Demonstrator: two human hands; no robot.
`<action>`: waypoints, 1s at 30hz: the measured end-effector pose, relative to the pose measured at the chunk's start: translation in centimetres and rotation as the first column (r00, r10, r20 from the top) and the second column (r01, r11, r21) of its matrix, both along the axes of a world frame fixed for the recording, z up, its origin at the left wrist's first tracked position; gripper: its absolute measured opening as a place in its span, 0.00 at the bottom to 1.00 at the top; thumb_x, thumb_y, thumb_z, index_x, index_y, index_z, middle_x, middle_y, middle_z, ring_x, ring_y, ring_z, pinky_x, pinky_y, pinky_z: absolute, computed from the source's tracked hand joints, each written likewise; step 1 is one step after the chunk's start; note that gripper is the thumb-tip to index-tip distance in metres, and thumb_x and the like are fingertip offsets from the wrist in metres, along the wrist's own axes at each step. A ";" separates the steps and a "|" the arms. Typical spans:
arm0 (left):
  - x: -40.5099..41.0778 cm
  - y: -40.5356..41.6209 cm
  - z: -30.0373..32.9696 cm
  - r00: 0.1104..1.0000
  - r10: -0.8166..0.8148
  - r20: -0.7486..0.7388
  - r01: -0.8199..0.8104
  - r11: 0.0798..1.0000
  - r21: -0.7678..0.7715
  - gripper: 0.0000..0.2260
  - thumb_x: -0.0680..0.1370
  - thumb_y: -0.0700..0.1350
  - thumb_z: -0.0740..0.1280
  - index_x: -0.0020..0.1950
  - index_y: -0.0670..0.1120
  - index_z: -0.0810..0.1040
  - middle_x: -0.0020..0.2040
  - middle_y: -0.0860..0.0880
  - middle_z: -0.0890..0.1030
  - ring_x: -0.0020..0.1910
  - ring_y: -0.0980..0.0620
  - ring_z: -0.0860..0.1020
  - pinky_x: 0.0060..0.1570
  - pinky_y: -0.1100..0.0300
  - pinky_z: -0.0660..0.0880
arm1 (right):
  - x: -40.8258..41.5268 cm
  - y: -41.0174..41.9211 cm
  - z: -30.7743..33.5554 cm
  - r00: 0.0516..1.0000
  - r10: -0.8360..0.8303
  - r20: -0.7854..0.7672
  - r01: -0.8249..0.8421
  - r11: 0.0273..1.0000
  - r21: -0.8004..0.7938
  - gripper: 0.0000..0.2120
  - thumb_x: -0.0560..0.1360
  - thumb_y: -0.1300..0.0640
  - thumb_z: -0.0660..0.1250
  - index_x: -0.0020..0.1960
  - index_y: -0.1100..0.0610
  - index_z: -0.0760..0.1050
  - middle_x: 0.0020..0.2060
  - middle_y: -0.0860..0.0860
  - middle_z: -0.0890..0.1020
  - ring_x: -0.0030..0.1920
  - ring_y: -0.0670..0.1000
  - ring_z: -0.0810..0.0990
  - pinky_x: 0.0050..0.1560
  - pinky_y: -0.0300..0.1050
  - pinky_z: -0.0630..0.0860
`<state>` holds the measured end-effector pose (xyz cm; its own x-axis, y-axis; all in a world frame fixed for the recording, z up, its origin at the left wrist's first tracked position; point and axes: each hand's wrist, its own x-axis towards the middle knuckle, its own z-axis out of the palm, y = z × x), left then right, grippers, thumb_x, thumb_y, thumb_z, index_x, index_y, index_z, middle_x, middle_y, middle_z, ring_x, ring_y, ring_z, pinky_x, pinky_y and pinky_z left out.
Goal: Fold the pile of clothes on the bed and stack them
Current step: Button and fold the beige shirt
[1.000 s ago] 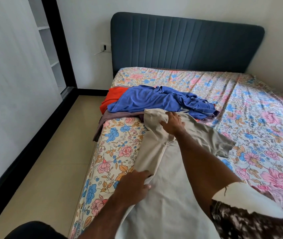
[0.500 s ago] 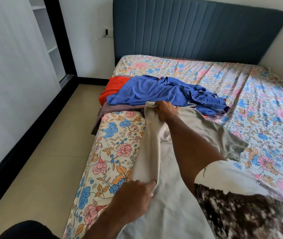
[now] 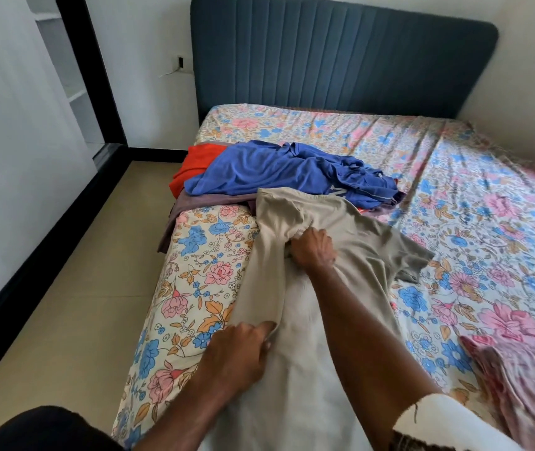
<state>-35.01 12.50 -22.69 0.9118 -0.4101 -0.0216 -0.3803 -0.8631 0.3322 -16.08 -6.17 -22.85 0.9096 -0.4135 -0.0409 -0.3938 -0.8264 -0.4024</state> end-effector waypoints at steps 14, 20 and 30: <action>-2.5 0.8 1.0 0.999 0.048 0.024 -0.050 0.997 0.051 0.13 0.82 0.51 0.64 0.65 0.49 0.75 0.56 0.46 0.83 0.55 0.45 0.82 0.54 0.52 0.77 | -6.9 -1.5 0.6 0.965 0.103 0.242 -0.094 0.994 -0.047 0.17 0.80 0.48 0.65 0.63 0.57 0.68 0.55 0.63 0.80 0.55 0.66 0.80 0.47 0.55 0.74; -4.4 1.4 1.4 0.996 0.079 0.048 -0.081 0.996 0.046 0.18 0.77 0.39 0.67 0.67 0.48 0.72 0.57 0.46 0.81 0.55 0.44 0.81 0.53 0.50 0.78 | -18.5 4.8 -1.0 0.942 0.313 0.124 -0.336 0.897 0.287 0.16 0.76 0.43 0.69 0.61 0.46 0.78 0.47 0.54 0.86 0.50 0.56 0.84 0.53 0.49 0.79; -10.2 6.0 2.9 0.969 0.246 0.012 -0.241 0.939 0.245 0.24 0.73 0.41 0.71 0.68 0.50 0.70 0.61 0.48 0.76 0.59 0.45 0.77 0.57 0.49 0.72 | -19.8 5.4 -1.2 0.969 0.126 0.214 -0.214 0.863 0.457 0.11 0.71 0.59 0.70 0.53 0.53 0.85 0.53 0.54 0.85 0.58 0.57 0.81 0.61 0.52 0.78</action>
<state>-45.20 18.53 -19.79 0.9816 -0.1557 -0.1104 -0.1442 -0.9839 0.1055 -35.90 -0.72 -24.05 0.9745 -0.2223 -0.0294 -0.1536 -0.5665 -0.8096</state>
